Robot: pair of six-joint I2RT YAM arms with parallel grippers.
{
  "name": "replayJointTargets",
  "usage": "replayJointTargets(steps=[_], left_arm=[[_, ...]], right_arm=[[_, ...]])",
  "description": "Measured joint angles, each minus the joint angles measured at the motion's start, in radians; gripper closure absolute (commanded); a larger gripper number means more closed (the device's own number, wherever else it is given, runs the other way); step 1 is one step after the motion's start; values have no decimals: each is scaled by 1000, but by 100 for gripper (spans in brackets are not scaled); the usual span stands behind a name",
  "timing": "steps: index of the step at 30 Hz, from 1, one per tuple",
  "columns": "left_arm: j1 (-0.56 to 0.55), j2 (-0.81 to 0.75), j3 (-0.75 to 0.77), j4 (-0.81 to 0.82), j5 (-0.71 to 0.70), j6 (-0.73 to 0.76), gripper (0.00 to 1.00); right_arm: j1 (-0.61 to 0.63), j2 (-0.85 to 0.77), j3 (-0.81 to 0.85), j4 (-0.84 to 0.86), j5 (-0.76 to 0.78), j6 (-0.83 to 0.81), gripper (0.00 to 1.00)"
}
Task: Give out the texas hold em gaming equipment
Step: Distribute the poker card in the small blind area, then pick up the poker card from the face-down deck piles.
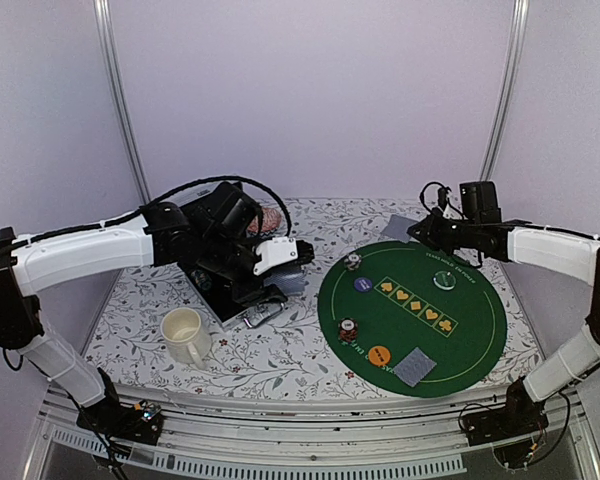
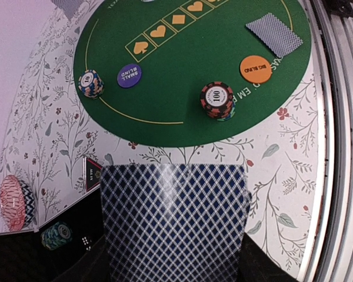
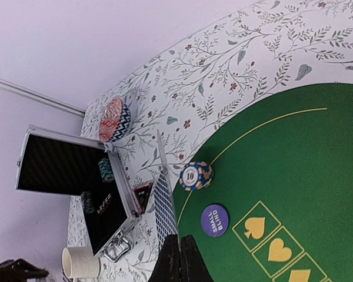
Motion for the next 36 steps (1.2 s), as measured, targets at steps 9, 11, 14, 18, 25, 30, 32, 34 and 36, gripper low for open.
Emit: replayJointTargets(steps=[9, 11, 14, 18, 25, 30, 32, 34, 36], left_arm=[[0, -26, -23, 1, -1, -11, 40], [0, -30, -25, 1, -1, -12, 40], [0, -35, -27, 1, -2, -14, 40], [0, -36, -28, 1, -2, -14, 40], [0, -36, -28, 1, 0, -14, 40], [0, -35, -28, 1, 1, -14, 40], [0, -35, -28, 1, 1, -14, 40], [0, -35, -28, 1, 2, -14, 40], [0, -35, -28, 1, 3, -14, 40]], right_arm=[[-11, 475, 175, 192, -20, 109, 98], [-11, 544, 209, 211, -21, 132, 98], [-11, 616, 249, 225, -24, 161, 92], [-11, 650, 262, 235, -29, 192, 59], [-11, 581, 164, 245, 24, 204, 22], [-6, 404, 99, 175, 118, 151, 1], [10, 329, 100, 153, 153, 90, 1], [55, 244, 105, 128, 193, -5, 1], [126, 172, 114, 127, 174, -104, 1]])
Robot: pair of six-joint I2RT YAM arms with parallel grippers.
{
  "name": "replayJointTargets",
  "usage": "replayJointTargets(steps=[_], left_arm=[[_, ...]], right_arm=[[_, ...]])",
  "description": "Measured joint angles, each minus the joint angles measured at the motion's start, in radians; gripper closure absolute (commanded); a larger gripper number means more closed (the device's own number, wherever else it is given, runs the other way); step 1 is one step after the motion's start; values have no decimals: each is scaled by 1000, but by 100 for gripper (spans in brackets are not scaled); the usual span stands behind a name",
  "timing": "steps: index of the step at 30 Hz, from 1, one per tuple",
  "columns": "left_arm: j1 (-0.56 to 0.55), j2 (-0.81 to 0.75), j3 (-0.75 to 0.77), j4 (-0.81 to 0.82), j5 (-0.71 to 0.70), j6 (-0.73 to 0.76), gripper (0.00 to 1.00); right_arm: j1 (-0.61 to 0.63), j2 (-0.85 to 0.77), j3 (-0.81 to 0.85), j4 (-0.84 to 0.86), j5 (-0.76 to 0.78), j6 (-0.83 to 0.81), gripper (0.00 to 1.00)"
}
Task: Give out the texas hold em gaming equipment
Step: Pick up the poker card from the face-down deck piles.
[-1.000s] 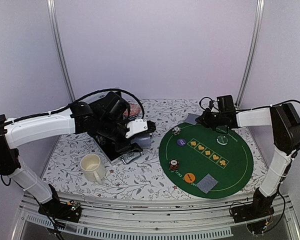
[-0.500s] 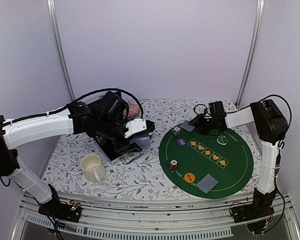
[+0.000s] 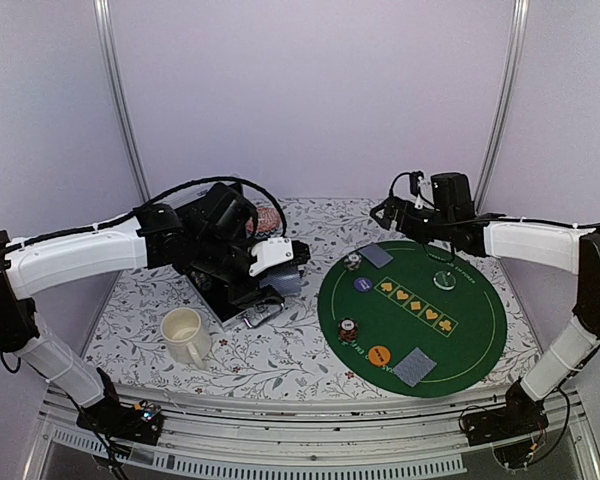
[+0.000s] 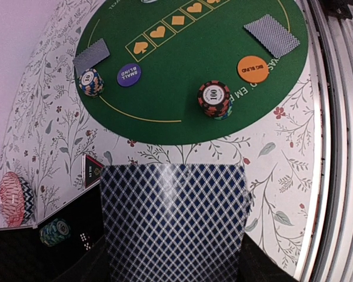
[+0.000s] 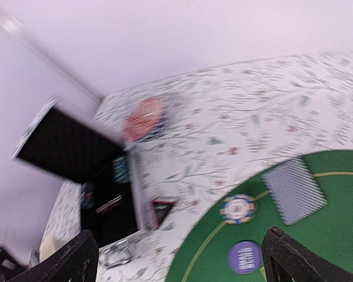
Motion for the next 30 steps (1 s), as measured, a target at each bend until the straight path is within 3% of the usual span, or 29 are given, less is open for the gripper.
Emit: replayJointTargets(steps=[5, 10, 21, 30], left_arm=[[0, 0, 0, 1, 1, 1, 40], [0, 0, 0, 2, 1, 0, 40], [0, 0, 2, 2, 0, 0, 40], [-1, 0, 2, 2, -4, 0, 40]], right_arm=[[154, -106, -10, 92, -276, -136, 0], [240, -81, -32, 168, -431, -96, 2], [366, 140, 1, 203, -539, -14, 10], [371, 178, 26, 210, -528, 21, 21]])
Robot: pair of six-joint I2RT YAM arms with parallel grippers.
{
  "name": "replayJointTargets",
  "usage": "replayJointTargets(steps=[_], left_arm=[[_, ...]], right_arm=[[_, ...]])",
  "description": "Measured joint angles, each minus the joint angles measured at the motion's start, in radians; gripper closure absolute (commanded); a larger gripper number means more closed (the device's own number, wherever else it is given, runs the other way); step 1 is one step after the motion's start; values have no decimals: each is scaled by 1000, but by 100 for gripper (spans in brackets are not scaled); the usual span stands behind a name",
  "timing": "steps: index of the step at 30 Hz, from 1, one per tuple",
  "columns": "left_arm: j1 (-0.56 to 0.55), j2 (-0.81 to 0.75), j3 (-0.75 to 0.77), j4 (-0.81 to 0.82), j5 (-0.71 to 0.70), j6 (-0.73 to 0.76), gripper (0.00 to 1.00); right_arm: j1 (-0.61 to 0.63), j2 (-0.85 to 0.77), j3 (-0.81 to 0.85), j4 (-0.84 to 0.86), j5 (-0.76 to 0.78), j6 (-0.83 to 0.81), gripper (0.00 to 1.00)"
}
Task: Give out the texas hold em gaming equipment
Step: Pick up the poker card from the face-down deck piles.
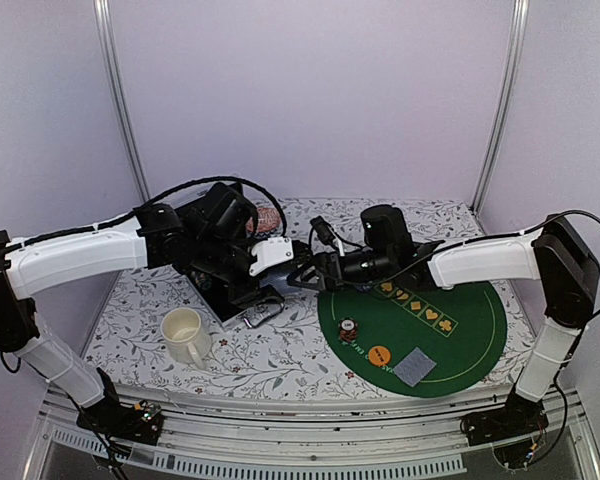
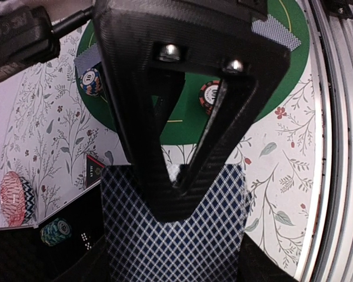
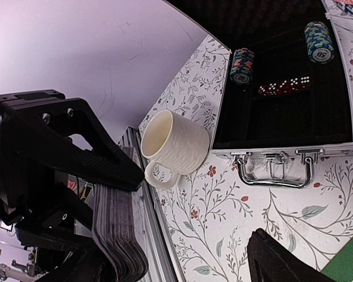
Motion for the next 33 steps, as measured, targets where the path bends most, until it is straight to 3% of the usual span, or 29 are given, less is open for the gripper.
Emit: replayJointTargets(steps=[9, 23, 33], left_arm=[[0, 0, 0, 0, -3, 0, 40], [-1, 0, 0, 1, -9, 2, 40], [-1, 0, 0, 2, -11, 3, 40]], right_arm=[[1, -26, 20, -89, 47, -44, 33], [3, -68, 50, -199, 61, -93, 60], [3, -106, 56, -269, 80, -111, 69]])
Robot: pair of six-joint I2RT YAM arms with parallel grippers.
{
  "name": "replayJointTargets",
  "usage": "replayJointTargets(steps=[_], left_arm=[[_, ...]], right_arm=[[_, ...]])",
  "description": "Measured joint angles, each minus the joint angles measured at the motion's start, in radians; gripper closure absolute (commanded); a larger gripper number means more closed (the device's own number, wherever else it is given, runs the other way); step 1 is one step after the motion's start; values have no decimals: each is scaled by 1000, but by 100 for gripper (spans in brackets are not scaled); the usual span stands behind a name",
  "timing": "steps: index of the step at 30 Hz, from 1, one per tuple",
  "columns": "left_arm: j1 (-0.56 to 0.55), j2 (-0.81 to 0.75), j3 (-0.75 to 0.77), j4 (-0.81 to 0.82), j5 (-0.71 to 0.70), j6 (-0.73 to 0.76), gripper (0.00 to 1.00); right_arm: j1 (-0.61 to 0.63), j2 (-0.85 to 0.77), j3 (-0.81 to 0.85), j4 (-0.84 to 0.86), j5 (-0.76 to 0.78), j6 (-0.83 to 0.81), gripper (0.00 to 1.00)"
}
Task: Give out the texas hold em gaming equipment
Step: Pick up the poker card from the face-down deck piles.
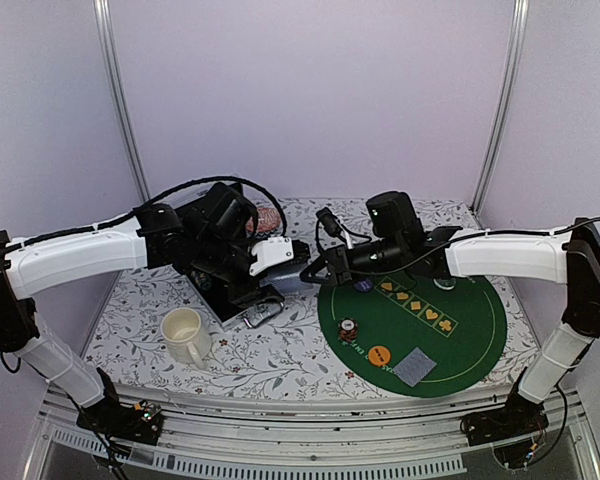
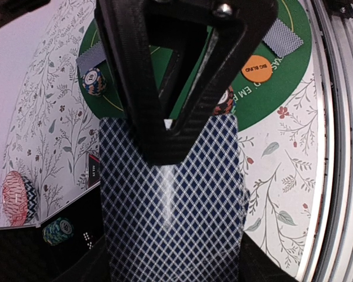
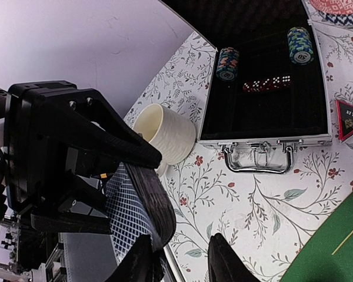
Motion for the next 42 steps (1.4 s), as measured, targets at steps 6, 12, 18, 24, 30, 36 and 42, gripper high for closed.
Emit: replayJointTargets(steps=[6, 12, 18, 24, 30, 36, 42], left_arm=[[0, 0, 0, 1, 0, 0, 40], [0, 0, -2, 1, -1, 0, 40], [0, 0, -2, 2, -6, 0, 40], [0, 0, -2, 3, -5, 0, 40], [0, 0, -2, 5, -4, 0, 40], [0, 0, -4, 5, -4, 0, 40], [0, 0, -4, 5, -4, 0, 40]], right_arm=[[0, -17, 0, -21, 6, -6, 80], [2, -18, 6, -31, -2, -12, 96], [2, -29, 20, -62, 3, -24, 98], [1, -62, 20, -113, 23, -48, 98], [-8, -111, 20, -163, 28, -70, 98], [-58, -199, 20, -224, 24, -84, 98], [-160, -345, 18, -338, 25, -109, 98]])
